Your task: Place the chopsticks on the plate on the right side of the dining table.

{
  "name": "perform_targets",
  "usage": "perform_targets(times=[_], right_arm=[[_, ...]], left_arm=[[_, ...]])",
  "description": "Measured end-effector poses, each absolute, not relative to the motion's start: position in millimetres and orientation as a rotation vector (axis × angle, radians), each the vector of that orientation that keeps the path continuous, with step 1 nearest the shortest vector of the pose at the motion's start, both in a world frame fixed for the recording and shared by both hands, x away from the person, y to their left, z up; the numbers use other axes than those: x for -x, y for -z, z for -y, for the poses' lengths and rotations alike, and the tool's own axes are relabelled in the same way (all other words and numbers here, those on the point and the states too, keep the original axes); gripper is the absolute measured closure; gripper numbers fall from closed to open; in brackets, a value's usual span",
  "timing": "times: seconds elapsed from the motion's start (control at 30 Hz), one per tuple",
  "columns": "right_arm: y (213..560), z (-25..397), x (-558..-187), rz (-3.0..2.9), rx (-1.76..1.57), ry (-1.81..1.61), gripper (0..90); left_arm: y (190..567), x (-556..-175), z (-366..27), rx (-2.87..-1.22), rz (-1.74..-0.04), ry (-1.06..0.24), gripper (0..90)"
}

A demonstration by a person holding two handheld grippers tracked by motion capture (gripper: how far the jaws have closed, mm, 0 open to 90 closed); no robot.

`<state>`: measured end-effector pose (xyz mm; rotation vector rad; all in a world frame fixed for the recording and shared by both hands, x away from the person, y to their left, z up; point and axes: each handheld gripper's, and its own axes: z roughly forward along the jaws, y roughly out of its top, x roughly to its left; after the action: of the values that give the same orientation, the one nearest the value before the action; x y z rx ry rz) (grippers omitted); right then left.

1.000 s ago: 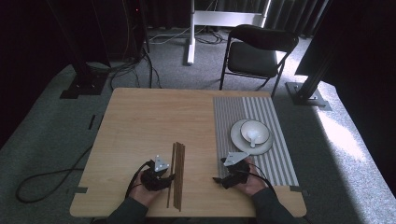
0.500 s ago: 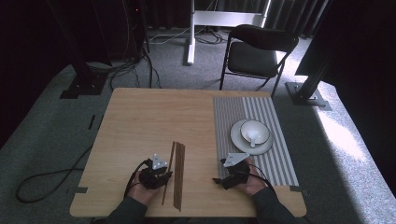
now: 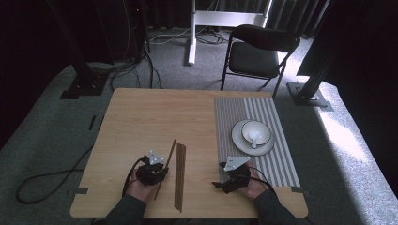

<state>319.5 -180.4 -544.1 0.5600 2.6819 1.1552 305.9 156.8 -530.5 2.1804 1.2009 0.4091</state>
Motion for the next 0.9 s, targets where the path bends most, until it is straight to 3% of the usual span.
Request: perform_targets(times=[0.9], right_arm=[[549, 178, -320, -2.673, -0.588, -1.135, 12.7]], left_arm=[[529, -329, -167, -2.165, -1.257, -0.393, 77.3]])
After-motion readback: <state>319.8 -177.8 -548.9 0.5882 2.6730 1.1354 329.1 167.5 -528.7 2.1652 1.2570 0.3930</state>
